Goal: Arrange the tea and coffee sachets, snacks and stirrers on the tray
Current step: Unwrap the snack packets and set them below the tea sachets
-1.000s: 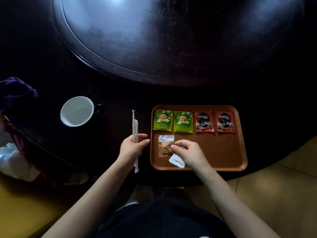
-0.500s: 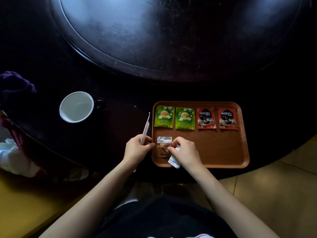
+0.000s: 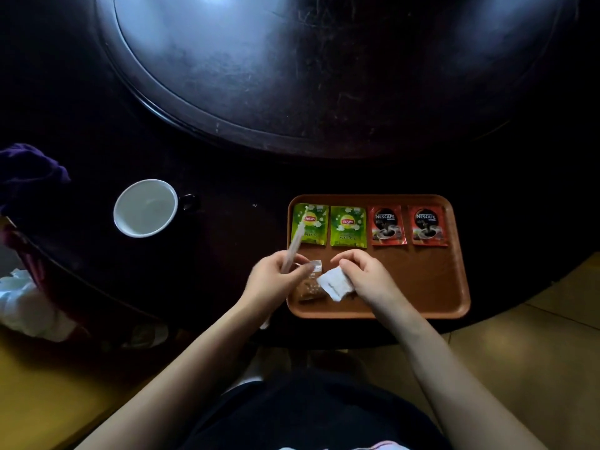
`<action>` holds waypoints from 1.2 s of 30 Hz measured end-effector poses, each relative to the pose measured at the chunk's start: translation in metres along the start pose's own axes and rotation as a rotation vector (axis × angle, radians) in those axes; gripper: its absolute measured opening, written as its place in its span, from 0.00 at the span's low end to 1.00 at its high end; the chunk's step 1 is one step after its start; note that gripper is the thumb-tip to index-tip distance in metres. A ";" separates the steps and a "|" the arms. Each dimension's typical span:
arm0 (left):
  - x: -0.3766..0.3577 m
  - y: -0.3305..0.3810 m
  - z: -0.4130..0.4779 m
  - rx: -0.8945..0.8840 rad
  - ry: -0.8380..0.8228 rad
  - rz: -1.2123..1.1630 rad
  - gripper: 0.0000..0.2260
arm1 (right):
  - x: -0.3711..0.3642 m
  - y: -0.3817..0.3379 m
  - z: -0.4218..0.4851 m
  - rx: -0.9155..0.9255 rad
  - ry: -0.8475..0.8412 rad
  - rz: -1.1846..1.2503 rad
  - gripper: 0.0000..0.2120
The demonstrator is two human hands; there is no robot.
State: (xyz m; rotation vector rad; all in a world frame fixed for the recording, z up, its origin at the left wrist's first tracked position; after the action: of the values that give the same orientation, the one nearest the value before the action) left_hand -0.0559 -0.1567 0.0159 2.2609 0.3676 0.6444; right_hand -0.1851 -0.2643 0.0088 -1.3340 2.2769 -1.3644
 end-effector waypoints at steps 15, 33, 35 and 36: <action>-0.061 0.013 -0.017 0.512 -0.572 -0.956 0.04 | 0.025 -0.016 -0.020 0.193 -0.236 0.811 0.18; -0.056 0.010 -0.011 0.223 -0.352 -0.441 0.07 | 0.046 0.007 -0.019 0.095 0.055 0.463 0.04; -0.054 0.012 -0.012 0.179 -0.319 -0.358 0.04 | 0.048 0.004 -0.021 0.147 0.014 0.318 0.06; -0.053 0.014 -0.012 0.152 -0.306 -0.317 0.02 | 0.048 0.002 -0.021 0.192 -0.023 0.205 0.10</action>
State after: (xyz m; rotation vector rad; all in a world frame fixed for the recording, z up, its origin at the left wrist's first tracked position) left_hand -0.1058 -0.1824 0.0151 2.3288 0.6213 0.1075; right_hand -0.2254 -0.2873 0.0328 -1.0219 2.1354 -1.4454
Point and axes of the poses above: each hand's wrist, its own z-axis towards the middle knuckle, its own x-axis out of the back of the hand, y = z × x, the point moved 7 cm from there along z, towards the middle knuckle, and after that the axes turned 3 degrees about x, right-handed, at the moved point
